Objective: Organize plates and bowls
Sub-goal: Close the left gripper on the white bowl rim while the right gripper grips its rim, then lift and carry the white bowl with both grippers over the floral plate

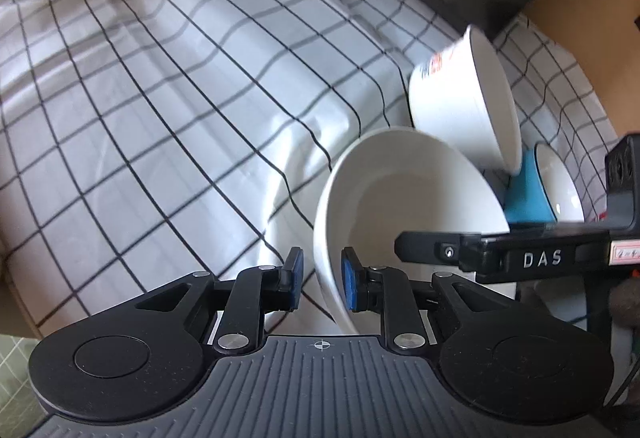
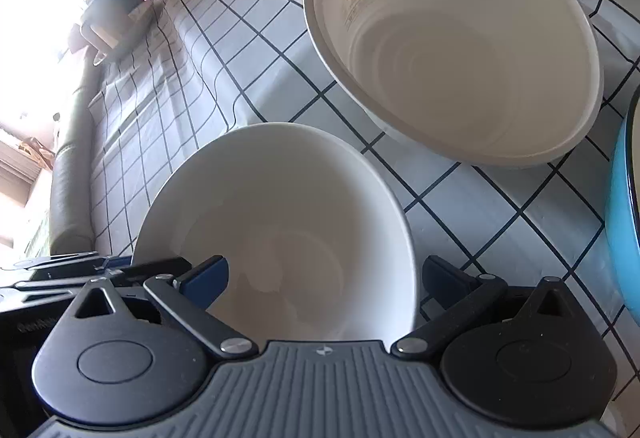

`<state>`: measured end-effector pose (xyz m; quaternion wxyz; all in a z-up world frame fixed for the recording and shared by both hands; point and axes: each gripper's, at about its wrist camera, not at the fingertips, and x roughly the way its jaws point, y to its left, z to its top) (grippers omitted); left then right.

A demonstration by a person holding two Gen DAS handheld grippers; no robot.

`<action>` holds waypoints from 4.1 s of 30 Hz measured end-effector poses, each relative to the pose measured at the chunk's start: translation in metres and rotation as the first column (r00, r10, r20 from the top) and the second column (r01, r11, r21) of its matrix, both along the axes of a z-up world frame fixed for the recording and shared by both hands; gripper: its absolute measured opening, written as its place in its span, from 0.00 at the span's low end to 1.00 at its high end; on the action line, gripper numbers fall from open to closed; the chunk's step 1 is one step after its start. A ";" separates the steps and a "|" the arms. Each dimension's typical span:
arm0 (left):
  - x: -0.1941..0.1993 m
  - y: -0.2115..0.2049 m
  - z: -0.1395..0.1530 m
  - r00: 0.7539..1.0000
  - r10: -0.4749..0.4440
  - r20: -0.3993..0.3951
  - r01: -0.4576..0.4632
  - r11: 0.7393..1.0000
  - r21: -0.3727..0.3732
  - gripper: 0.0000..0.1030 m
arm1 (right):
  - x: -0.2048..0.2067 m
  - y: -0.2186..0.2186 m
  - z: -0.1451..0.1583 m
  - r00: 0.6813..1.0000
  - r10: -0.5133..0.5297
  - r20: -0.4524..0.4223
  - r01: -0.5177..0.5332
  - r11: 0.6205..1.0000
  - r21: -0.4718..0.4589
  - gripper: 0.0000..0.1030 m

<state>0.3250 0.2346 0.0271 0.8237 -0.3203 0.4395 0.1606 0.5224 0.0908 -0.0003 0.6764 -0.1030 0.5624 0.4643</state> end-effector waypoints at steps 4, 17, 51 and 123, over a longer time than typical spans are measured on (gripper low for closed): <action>0.004 0.000 -0.007 1.000 -0.008 -0.015 0.008 1.000 -0.023 0.22 | 0.001 0.002 0.000 1.000 0.005 -0.006 -0.005 1.000 -0.003 1.00; 0.010 -0.010 -0.013 0.998 -0.052 -0.027 0.052 0.999 0.002 0.22 | 0.011 -0.004 -0.002 0.998 -0.009 -0.054 0.011 0.999 0.039 1.00; 0.015 -0.012 -0.012 0.999 0.001 -0.052 -0.002 1.000 -0.009 0.23 | -0.001 0.002 0.005 0.998 0.043 0.041 -0.042 0.999 -0.023 0.58; 0.089 -0.148 0.009 0.714 -0.673 -0.196 0.680 0.732 -0.038 0.26 | -0.072 -0.200 0.024 0.770 -0.638 0.004 0.635 0.766 -0.098 0.57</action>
